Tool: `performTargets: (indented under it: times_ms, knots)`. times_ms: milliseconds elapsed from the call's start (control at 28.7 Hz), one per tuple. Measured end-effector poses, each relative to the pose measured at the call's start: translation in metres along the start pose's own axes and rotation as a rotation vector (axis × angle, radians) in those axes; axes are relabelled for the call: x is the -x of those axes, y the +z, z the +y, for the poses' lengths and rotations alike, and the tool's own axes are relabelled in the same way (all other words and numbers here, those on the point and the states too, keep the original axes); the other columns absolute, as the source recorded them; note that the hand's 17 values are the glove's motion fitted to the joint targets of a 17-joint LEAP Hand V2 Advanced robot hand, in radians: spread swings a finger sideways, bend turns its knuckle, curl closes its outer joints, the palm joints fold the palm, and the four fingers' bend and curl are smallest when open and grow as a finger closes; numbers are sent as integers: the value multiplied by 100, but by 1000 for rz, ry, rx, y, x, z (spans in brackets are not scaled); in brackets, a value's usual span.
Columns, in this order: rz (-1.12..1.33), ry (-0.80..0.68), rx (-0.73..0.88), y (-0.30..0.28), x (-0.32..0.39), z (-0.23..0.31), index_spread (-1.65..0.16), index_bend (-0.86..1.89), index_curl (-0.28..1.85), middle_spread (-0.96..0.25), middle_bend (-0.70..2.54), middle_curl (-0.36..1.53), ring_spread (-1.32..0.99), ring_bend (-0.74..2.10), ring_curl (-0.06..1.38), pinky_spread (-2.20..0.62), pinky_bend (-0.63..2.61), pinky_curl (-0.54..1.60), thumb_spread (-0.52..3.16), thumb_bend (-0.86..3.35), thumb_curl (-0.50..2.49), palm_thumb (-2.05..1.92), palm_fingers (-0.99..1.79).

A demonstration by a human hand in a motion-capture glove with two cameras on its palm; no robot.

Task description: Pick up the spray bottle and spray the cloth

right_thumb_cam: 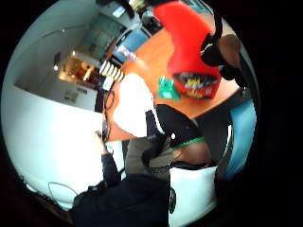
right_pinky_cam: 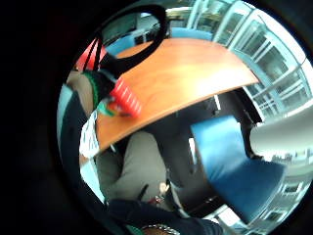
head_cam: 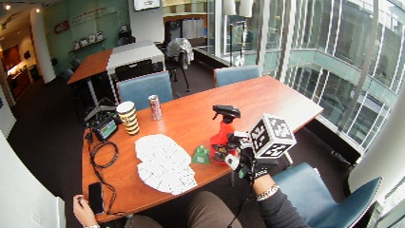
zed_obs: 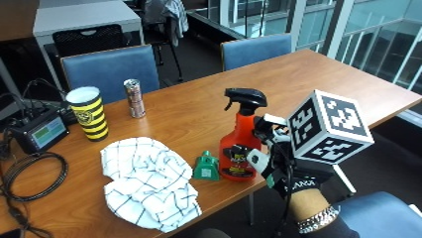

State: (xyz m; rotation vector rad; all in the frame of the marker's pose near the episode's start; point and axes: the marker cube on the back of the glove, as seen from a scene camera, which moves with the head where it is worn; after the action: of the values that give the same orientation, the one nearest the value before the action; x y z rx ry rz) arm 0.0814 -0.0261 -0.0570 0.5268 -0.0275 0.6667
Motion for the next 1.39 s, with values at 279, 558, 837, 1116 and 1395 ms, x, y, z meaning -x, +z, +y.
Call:
performTargets:
  times_ms: [279,558,837,1116,1395]
  knots:
    - [-103,174,-181,-14,-14,-16,-30,29,37,-16,44,40,-13,45,34,5,12,21,106,-3,26,47,120]
    - [-474,124,-5,-6,-15,-46,-31,12,34,-16,40,41,-15,49,37,3,19,25,100,-1,29,51,104]
    - [-665,68,182,15,-8,-54,-32,12,32,-19,41,42,-16,45,38,5,16,26,91,-1,32,61,96]
    - [-948,95,319,42,-1,-57,-34,18,35,-23,36,41,-23,44,37,1,15,25,84,-1,35,74,109]
    - [-965,30,464,54,10,-58,-35,18,37,-25,38,42,-25,47,39,-5,14,25,79,1,39,86,118]
